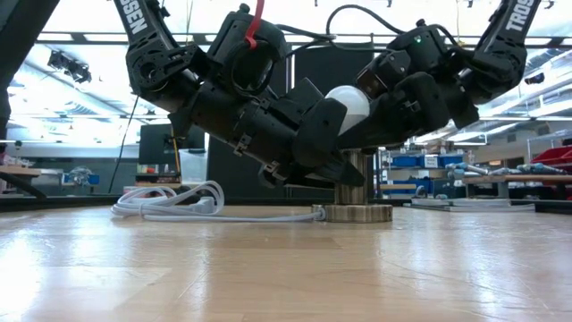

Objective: Screw lightbulb
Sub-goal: Insert the lightbulb into the lamp holder

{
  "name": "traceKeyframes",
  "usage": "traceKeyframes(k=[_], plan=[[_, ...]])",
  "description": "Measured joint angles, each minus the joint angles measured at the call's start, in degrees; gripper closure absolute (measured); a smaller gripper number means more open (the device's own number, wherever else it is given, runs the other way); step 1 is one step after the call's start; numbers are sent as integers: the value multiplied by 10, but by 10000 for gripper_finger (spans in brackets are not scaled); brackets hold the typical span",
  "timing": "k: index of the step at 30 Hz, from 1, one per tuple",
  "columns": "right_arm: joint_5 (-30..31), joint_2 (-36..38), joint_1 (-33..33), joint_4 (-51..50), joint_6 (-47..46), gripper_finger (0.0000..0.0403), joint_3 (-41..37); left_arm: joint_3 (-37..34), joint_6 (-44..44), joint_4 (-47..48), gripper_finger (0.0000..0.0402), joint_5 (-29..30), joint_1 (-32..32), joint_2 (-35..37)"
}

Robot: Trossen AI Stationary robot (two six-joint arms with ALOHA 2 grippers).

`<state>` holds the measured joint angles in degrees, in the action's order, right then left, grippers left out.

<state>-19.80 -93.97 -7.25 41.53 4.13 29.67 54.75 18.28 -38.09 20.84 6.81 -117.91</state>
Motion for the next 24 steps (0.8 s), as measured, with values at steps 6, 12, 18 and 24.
traceKeyframes(k=[6, 12, 18, 24], plan=[[-11, 14, -8, -15, -9, 133, 0, 0, 0, 2, 204, -4, 0, 0], [11, 74, -8, -80, -3, 97, 0, 0, 0, 3, 204, -5, 0, 0], [22, 101, 3, -111, 7, 94, 0, 0, -1, 2, 204, -5, 0, 0], [45, 99, 12, -147, 20, 94, 12, 0, -1, 3, 204, -5, 0, 0]])
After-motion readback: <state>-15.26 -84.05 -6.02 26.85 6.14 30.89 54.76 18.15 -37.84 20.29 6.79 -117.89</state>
